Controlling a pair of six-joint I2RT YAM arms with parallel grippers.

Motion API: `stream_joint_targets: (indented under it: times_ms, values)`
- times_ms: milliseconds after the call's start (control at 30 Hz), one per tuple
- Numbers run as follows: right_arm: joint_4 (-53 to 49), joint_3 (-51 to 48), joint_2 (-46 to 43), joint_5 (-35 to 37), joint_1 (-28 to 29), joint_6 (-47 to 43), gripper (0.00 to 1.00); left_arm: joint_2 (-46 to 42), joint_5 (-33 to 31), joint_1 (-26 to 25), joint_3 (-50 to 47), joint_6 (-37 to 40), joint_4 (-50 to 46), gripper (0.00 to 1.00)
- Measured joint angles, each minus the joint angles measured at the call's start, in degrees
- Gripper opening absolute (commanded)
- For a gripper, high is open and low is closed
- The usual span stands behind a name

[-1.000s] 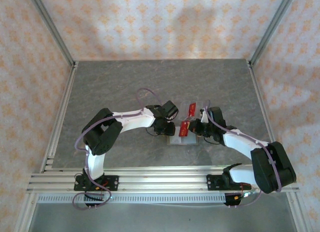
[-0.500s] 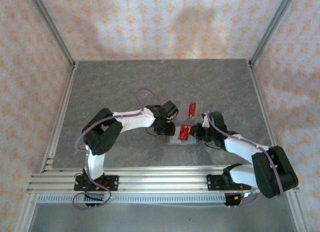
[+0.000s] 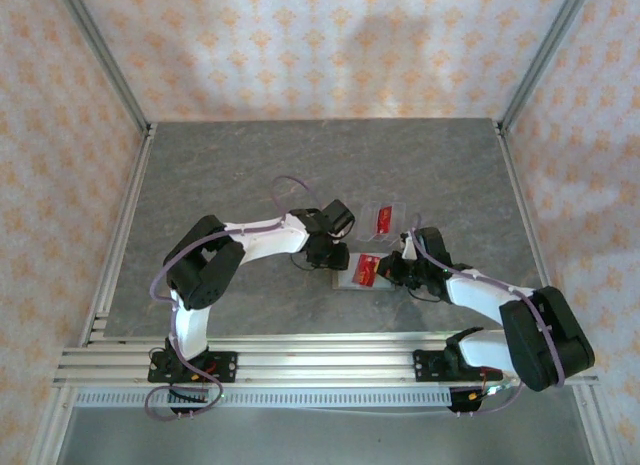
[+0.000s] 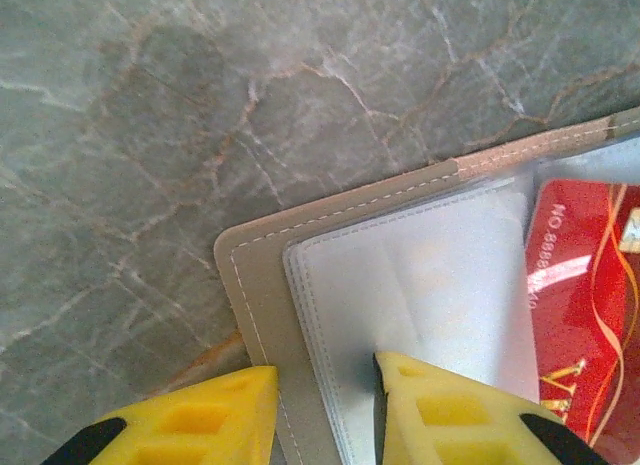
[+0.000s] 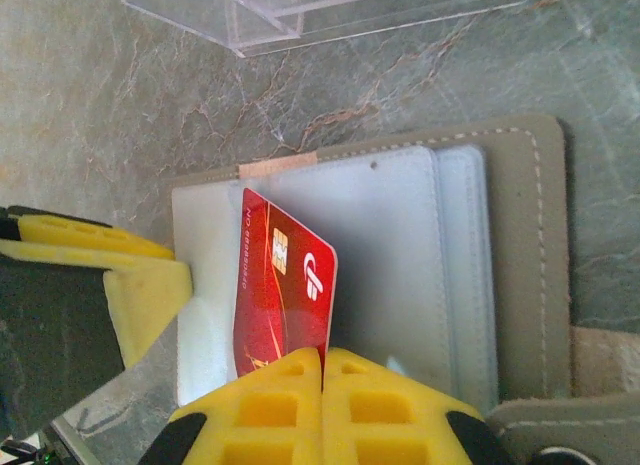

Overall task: Put the credit cards into the card holder
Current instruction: Insert the credit card into the card slot.

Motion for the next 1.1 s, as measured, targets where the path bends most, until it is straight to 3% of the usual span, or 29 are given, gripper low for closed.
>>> stream_joint_targets:
  times_ms: [267, 1100]
  values:
    - [-0.07, 0.00, 0.09, -0.17, 0.26, 0.63, 0.00, 0.90, 0.09, 2.19, 1.20, 0.87, -0.46, 0.30]
    - [-5.46, 7.85, 6.69, -1.88, 0.33, -2.23, 0.00, 0.98, 0.42, 2.32, 1.25, 2.36, -0.44, 0.30]
